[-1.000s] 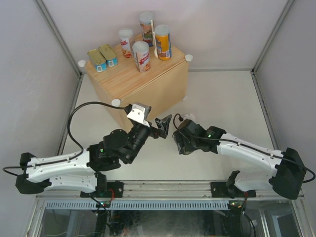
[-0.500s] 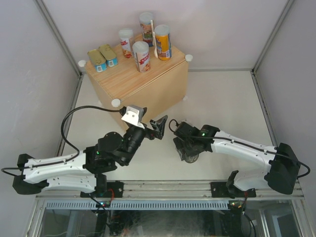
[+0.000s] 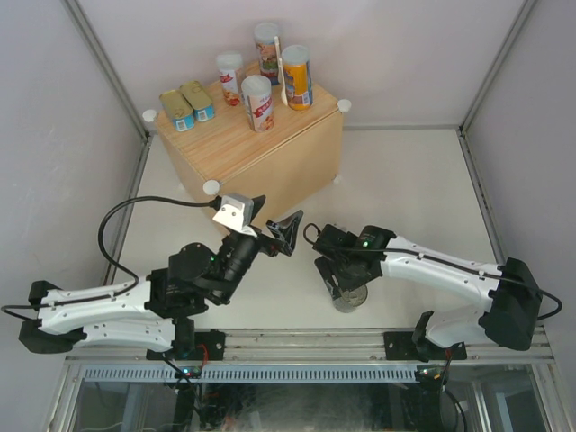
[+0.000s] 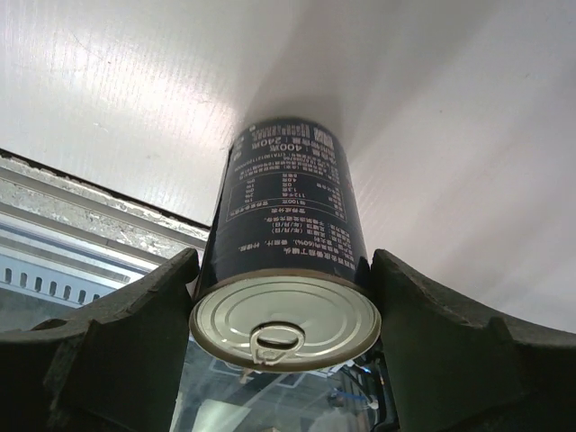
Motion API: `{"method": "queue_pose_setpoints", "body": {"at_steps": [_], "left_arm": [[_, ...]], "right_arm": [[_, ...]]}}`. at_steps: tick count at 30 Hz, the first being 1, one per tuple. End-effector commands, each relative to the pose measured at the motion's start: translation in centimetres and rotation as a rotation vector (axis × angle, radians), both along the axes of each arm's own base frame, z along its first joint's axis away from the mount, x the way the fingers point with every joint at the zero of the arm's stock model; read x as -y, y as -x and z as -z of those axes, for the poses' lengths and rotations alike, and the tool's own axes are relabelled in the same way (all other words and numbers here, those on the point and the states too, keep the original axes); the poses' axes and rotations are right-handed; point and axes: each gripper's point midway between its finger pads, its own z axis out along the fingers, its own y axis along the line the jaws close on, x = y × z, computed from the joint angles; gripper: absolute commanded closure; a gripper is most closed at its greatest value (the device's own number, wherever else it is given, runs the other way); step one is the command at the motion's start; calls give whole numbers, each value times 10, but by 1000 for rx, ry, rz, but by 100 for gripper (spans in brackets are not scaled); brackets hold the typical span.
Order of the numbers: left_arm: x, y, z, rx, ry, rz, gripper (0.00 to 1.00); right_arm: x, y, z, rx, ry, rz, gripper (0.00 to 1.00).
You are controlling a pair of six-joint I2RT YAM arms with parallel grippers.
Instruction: Place and organize the canned foods onto the counter
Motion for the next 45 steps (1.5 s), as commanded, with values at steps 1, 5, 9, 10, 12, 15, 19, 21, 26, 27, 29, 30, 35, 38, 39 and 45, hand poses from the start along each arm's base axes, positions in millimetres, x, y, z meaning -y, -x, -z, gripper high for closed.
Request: {"method": "queue_pose_setpoints", "body": {"at_steps": [1,5,9,10,12,15,19,21,26,27,29,30,35,38,39,45], "left_arm": [[-1,2,-3,12,26,1,14],[-3,2,-1,9,25,-4,14],[-6,2,0,7,23,-12,14],[-7,2,1,6,22,-15,14],[-8,1,2,5,16,-22,14],[-10,0,5,-1,8,-32,14],[-14,0,9,-12,2,-45,14],[-14,0,12,-19,-5,-49,14],[-15,1,21,-40,-28,-58,13],[-15,2,23,-44,-30,-62,13],[-17,3,26,-51,-34,-68,13],[-17,3,28,-53,-38,-69,13],[-20,7,41,-77,-57,-77,12],[-21,9,50,-95,-67,-78,12],[-21,10,53,-101,-69,-75,11],[-21,13,67,-130,-63,-58,9]], "right_arm": [[-16,-8,-16,27,-52,-19,50],[-24,-12,-10,31,-59,-25,50],[-31,-23,-12,76,-75,-11,52],[-33,-27,-15,91,-82,-6,53],[-38,-34,-18,123,-99,-1,54],[-46,-46,-19,154,-117,9,54],[-56,-62,-15,182,-141,16,54],[-63,-69,-13,191,-160,17,53],[-74,-88,-2,205,-181,26,48],[-76,-91,0,209,-186,27,47],[-79,-99,1,224,-196,32,45],[-81,-103,1,229,-204,34,43],[-90,-121,-8,270,-263,45,37],[-92,-122,-20,298,-299,46,34],[-92,-121,-24,307,-313,44,33],[-92,-115,-39,337,-410,44,27]]}}
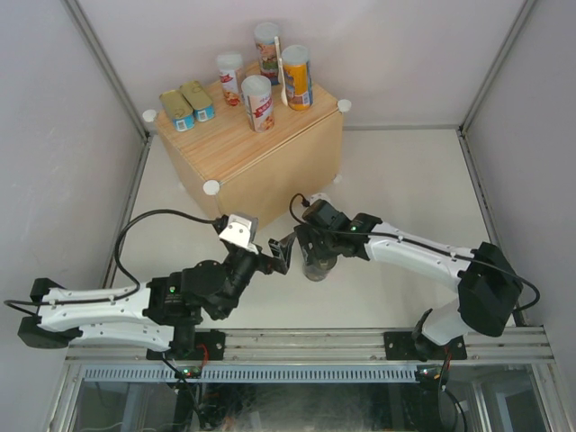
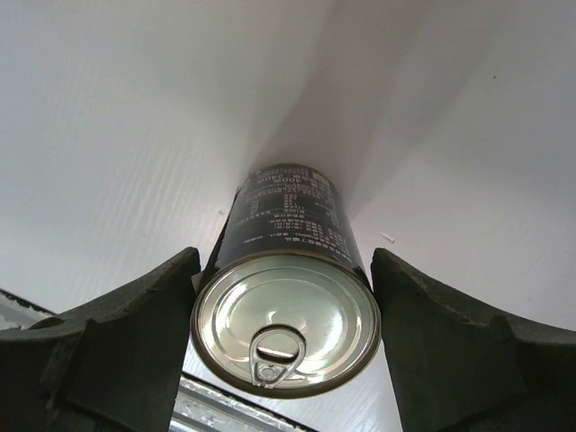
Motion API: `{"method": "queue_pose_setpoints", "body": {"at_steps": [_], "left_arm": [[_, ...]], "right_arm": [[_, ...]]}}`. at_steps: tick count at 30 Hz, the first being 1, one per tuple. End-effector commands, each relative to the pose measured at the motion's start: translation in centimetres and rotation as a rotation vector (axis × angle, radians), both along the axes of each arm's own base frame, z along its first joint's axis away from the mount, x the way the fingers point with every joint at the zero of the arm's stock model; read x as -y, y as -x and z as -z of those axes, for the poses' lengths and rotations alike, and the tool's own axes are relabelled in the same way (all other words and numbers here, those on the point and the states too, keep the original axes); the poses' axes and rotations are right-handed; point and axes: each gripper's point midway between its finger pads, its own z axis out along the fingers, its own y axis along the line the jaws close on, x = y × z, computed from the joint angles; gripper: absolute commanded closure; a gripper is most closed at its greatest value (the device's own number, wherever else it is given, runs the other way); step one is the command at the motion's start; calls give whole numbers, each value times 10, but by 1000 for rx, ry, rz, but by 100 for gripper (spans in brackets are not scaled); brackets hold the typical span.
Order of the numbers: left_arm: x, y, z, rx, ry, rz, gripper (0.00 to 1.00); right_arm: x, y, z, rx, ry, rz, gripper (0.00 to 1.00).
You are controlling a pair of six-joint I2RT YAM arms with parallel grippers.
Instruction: Place and organize the canned foods onto the counter
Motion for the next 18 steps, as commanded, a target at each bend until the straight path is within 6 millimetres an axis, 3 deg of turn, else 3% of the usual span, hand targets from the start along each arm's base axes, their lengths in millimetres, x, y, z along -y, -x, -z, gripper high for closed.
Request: {"method": "queue_pose_setpoints", "body": {"at_steps": [1,11,15,18], "left_arm": [[-6,2,10,-36,48,-6,9],[-2,4,17,-54,43,3,8],[1,6,20,-57,33,22,8],[6,8,26,-60,20,49,7]], "right_arm": [[-20,-10,-46,114,-191,-18,26],[-27,-12,-34,85,-195,-27,24],[-20,-15,-36,105,-184,5,22],[-5,-20,-50,145,-218,58,6]]}}
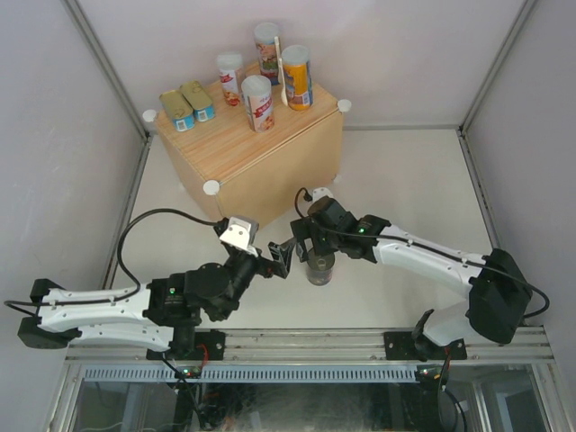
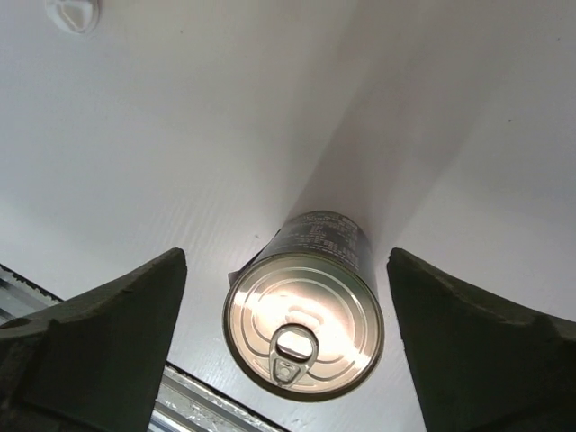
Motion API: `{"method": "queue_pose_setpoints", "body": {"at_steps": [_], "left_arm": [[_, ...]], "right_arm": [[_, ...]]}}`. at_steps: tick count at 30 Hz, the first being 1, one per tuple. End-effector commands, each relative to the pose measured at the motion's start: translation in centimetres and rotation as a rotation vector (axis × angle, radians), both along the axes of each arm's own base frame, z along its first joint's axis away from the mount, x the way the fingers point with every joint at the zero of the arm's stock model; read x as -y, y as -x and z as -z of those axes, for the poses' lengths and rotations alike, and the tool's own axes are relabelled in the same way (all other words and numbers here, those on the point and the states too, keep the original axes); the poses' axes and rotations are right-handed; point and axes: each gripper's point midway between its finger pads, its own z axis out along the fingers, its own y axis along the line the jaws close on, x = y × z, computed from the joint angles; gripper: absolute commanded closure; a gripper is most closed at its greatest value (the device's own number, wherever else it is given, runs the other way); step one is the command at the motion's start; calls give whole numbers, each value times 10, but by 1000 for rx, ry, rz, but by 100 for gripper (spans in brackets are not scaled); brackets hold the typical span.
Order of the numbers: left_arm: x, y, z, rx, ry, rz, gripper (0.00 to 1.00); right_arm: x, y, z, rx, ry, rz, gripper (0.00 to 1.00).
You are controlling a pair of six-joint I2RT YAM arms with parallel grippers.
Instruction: Place and organize the canned foods onto the counter
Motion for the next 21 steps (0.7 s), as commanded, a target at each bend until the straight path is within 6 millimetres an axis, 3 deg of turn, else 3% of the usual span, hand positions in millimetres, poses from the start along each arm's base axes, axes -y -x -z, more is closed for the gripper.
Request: {"method": "queue_pose_setpoints", "body": {"at_steps": [1,7,12,16,21], "left_arm": [[8,7,9,-15,11,50,6],[25,20,25,-28,-18,171,5],[42,30,42,-47,-45,255,4],[61,37,66,-57,-78,315,3],[88,37,97,-95,-124,360,1]], "right_arm": [[12,-16,-39,101,-109,76,4],[36,-14,-72,159,-227,139,0],[65,-11,-86,206,-296,230,0],[90,-7,-97,256,-359,302,0],[107,3,-107,288,-397,342,1]]}}
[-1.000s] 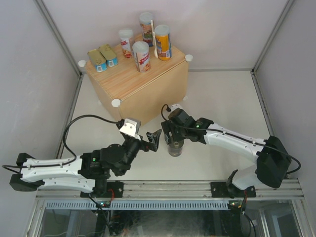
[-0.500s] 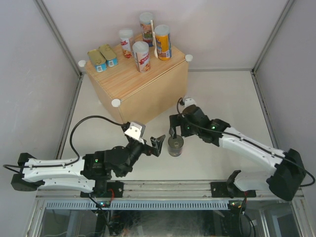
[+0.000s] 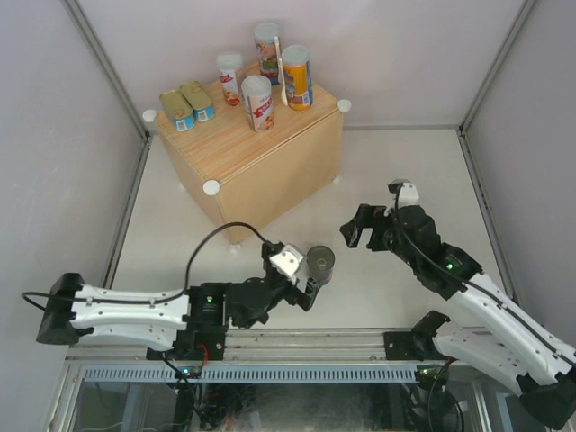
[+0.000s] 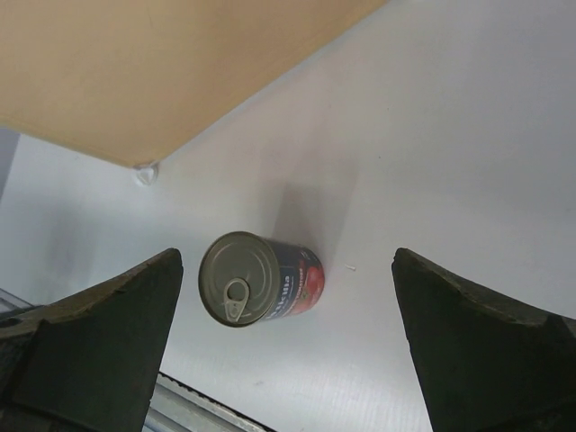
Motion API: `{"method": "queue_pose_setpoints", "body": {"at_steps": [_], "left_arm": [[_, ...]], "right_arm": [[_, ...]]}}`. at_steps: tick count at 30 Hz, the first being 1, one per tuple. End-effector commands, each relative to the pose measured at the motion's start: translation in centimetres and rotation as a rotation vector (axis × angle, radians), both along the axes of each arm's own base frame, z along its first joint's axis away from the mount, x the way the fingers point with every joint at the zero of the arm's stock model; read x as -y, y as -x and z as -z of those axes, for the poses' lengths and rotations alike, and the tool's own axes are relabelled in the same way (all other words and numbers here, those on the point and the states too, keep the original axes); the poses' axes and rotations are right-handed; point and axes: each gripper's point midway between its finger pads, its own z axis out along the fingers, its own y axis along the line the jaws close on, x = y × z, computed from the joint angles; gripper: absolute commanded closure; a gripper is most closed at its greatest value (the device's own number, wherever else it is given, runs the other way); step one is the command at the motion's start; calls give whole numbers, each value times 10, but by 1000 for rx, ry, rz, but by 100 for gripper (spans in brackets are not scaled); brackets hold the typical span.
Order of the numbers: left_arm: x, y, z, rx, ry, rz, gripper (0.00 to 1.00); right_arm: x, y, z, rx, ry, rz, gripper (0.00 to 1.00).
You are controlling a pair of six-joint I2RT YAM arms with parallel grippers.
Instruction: Place and organize the canned foods onto the counter
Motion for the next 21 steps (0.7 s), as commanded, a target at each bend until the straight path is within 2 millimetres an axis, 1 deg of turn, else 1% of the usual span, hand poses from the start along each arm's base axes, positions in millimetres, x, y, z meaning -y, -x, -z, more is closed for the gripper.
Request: {"method": "queue_pose_setpoints", "body": {"at_steps": [1,4,5,7,10,16,21], "left_arm": [[30,3,16,-53,30,73,1],[40,-8,32,-73,1,73,1],[43,-12,35,-80,6,77,0],[47,-21,45,-96,2,81,1],[51,-27,57,-105,-24,92,0],[47,-46,81,-112,-81,50,0],[45,-56,93,-121,-98,35,0]], "right_arm": [[10,1,-23,55,-71,55,1],[15,6,-25,60,-73,61,1],[15,6,-25,58,-73,61,2],[16,8,-24,55,-71,61,2],[18,10,-24,55,-70,60,2],[19,12,-28,68,-78,53,2],[20,13,-30,78,-78,51,2]]}}
